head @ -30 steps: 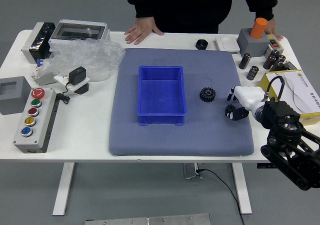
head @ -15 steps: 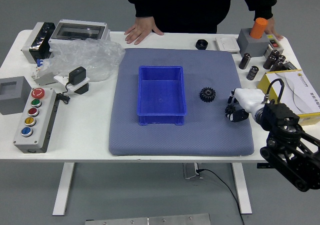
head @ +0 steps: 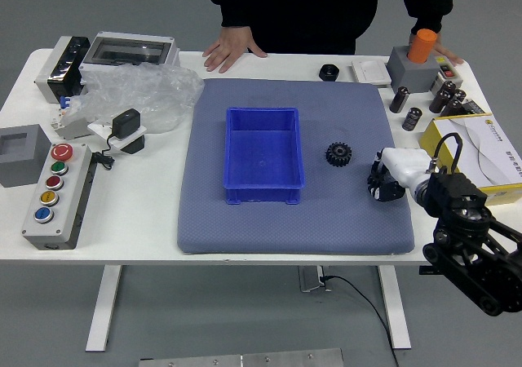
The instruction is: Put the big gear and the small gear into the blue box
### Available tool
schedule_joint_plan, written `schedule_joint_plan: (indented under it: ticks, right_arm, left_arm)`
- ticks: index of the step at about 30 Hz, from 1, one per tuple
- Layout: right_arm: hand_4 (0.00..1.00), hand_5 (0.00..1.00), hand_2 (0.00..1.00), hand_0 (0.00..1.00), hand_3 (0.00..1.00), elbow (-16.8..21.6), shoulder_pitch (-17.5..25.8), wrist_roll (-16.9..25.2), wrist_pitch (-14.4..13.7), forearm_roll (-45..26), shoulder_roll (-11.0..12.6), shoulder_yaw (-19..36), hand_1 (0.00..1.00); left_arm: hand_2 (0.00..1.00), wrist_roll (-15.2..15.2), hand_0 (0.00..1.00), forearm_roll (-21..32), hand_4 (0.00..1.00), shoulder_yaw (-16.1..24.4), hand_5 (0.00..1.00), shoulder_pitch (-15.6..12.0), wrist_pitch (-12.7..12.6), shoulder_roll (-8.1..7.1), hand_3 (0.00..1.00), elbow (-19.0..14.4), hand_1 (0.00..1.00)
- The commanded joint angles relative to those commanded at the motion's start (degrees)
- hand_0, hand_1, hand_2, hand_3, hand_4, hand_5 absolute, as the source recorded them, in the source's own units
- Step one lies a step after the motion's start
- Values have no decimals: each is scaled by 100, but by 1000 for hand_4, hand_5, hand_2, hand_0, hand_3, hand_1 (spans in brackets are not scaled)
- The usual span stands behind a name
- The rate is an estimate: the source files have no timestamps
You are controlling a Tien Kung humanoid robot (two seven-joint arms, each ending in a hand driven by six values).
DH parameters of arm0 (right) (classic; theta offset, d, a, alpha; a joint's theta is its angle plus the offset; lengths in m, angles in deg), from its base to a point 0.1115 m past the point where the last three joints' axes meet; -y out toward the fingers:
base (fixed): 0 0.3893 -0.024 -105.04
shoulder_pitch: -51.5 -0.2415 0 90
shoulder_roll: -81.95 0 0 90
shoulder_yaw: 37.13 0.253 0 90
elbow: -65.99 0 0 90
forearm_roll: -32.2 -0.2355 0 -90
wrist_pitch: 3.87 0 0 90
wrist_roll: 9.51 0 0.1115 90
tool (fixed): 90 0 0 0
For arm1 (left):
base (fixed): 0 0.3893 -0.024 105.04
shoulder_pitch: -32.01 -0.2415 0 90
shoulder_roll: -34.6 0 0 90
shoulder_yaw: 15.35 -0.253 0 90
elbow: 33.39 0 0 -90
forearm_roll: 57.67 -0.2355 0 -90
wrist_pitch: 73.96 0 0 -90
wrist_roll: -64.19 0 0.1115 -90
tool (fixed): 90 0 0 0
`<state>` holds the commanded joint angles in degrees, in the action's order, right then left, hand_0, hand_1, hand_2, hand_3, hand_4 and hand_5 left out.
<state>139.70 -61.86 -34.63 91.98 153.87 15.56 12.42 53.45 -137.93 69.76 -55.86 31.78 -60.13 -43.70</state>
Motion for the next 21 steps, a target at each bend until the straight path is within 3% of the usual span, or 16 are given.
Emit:
schedule_joint_plan:
  ticks: [7, 8, 13, 14, 19, 21]
  right_arm:
    - [683, 243, 565, 636, 597, -21, 14, 20, -95, 24, -11, -12, 559]
    - [723, 151, 535, 660, 573, -26, 17, 25, -108, 27, -12, -14, 536]
    - [723, 151, 535, 660, 573, -54, 33, 49, -178, 58, -15, -28, 536]
    - [739, 82, 515, 669, 550, -59, 36, 52, -190, 65, -16, -30, 527]
    - [739, 82, 515, 669, 550, -83, 39, 65, -260, 100, -20, -42, 527]
    - [699, 38, 494, 670, 525, -85, 39, 69, -298, 118, -20, -40, 508]
  left_arm:
    - [816, -3, 842, -8, 718, 2, 277, -9, 2, -3, 850, 0, 807]
    - [816, -3, 843, -11, 717, 3, 278, -9, 2, -3, 850, 0, 807]
    - [816, -1, 843, -20, 717, 8, 278, -13, 4, -2, 850, 0, 807]
    - [817, -2, 843, -20, 715, 8, 278, -14, 4, -1, 850, 0, 807]
    - [817, -2, 843, -11, 715, 2, 278, -15, 2, -1, 850, 0, 807]
    - [817, -2, 843, -6, 714, 0, 279, -14, 2, -1, 851, 0, 808]
